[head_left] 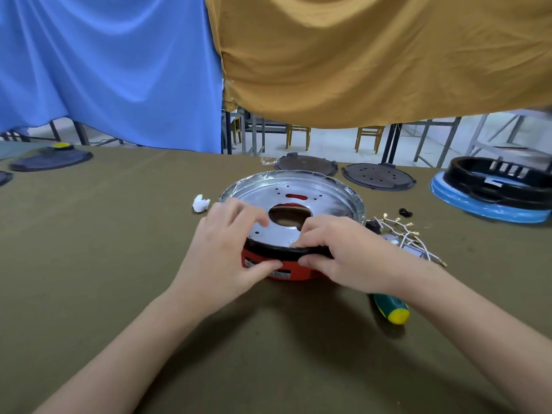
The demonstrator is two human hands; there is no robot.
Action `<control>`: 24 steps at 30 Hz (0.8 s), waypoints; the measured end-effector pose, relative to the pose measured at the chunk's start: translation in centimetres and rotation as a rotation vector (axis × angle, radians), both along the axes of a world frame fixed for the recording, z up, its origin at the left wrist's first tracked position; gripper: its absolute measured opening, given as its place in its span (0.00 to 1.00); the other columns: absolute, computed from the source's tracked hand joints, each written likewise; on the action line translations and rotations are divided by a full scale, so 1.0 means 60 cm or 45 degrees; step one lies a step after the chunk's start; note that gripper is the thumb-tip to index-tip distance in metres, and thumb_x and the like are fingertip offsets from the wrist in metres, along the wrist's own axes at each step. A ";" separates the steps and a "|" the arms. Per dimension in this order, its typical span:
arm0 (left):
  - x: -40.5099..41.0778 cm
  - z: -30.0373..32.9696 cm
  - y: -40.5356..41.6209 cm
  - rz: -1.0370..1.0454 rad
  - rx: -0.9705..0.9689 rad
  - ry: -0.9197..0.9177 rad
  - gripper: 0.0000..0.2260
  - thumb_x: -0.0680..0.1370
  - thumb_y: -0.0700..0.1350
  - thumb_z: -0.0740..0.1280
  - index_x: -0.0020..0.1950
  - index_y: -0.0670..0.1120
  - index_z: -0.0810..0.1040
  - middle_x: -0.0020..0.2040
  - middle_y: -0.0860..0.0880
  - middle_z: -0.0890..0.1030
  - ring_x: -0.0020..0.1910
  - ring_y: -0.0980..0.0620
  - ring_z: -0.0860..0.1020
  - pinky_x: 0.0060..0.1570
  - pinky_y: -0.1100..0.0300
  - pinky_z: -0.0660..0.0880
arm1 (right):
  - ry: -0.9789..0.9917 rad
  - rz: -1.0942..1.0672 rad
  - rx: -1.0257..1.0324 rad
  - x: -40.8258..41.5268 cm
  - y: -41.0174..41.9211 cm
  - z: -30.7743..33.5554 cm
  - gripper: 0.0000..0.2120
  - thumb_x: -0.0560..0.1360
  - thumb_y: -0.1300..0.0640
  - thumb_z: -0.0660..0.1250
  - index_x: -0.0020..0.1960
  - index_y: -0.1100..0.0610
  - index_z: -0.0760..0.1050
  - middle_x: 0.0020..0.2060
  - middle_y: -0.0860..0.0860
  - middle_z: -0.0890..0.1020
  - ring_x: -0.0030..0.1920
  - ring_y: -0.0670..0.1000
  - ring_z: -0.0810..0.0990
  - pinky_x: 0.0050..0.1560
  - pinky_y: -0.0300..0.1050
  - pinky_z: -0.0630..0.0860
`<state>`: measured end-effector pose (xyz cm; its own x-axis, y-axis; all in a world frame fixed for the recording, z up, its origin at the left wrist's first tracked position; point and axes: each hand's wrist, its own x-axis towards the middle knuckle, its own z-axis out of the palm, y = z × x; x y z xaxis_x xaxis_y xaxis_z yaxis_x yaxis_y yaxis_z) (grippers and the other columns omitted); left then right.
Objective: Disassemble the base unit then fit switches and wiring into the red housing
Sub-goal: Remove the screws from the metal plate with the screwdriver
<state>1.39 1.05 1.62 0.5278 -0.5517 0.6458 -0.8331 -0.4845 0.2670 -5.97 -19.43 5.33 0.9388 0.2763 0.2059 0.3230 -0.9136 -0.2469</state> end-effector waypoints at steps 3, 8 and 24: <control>0.011 -0.010 0.000 -0.101 0.136 -0.032 0.08 0.76 0.51 0.70 0.53 0.50 0.80 0.49 0.57 0.78 0.51 0.54 0.74 0.52 0.55 0.62 | -0.016 0.013 0.033 -0.005 -0.003 -0.002 0.07 0.78 0.54 0.68 0.54 0.48 0.82 0.47 0.46 0.78 0.48 0.44 0.74 0.52 0.45 0.72; 0.013 -0.012 -0.007 -0.092 0.156 -0.023 0.05 0.76 0.49 0.67 0.46 0.50 0.80 0.41 0.57 0.76 0.43 0.52 0.73 0.47 0.55 0.59 | -0.021 0.029 0.036 -0.001 -0.007 0.000 0.07 0.77 0.55 0.68 0.54 0.48 0.83 0.46 0.46 0.79 0.48 0.45 0.75 0.51 0.45 0.72; 0.023 -0.014 -0.014 0.342 -0.692 0.847 0.22 0.74 0.62 0.67 0.65 0.57 0.69 0.63 0.57 0.68 0.68 0.53 0.69 0.66 0.54 0.67 | 0.129 -0.953 -0.022 -0.076 -0.067 0.005 0.15 0.74 0.38 0.63 0.43 0.50 0.72 0.39 0.46 0.78 0.42 0.51 0.76 0.32 0.40 0.65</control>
<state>2.79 0.22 0.79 0.9528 -0.0634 0.2968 -0.3017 -0.3065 0.9028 -10.52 -23.46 5.66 0.8911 -0.4402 0.1101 -0.4089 -0.8842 -0.2258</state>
